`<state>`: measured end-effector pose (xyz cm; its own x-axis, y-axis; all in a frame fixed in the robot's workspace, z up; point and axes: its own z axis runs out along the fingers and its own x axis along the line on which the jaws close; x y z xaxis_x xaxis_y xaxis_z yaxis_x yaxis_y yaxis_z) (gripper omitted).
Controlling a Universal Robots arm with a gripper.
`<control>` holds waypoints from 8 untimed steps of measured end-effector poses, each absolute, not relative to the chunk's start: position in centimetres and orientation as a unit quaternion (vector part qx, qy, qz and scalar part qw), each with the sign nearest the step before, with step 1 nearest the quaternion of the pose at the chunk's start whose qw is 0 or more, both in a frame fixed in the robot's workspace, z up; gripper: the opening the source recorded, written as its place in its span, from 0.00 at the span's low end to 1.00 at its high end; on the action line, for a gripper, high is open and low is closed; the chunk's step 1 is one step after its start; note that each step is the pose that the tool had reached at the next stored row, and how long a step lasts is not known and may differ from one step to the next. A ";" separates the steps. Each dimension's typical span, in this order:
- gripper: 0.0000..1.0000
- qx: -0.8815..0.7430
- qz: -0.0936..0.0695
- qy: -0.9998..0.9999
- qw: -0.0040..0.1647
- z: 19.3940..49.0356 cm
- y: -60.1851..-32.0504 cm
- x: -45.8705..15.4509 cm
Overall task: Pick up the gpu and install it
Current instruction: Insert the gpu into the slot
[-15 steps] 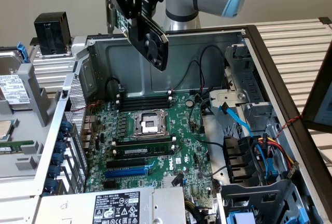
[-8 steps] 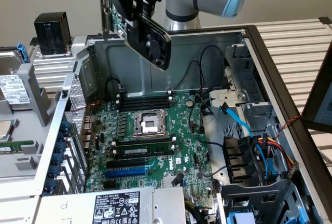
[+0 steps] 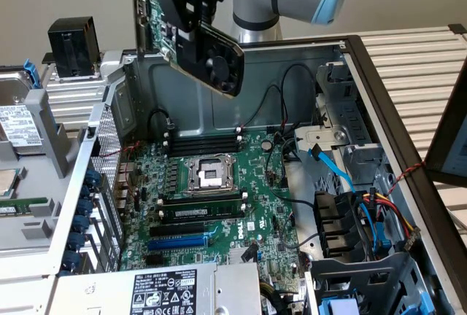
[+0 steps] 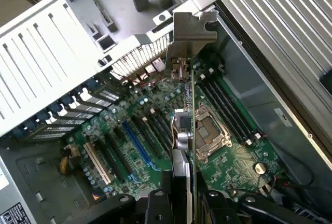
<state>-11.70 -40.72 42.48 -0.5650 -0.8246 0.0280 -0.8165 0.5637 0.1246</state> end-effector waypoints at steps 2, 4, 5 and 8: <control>0.28 0.480 -0.048 -0.875 0.042 42.5 -40.7 -11.7; 0.28 0.496 -0.047 -0.866 0.043 42.5 -40.7 -11.7; 0.28 0.504 -0.046 -0.861 0.043 42.5 -40.7 -11.7; 0.28 0.528 -0.044 -0.847 0.041 42.5 -40.7 -11.7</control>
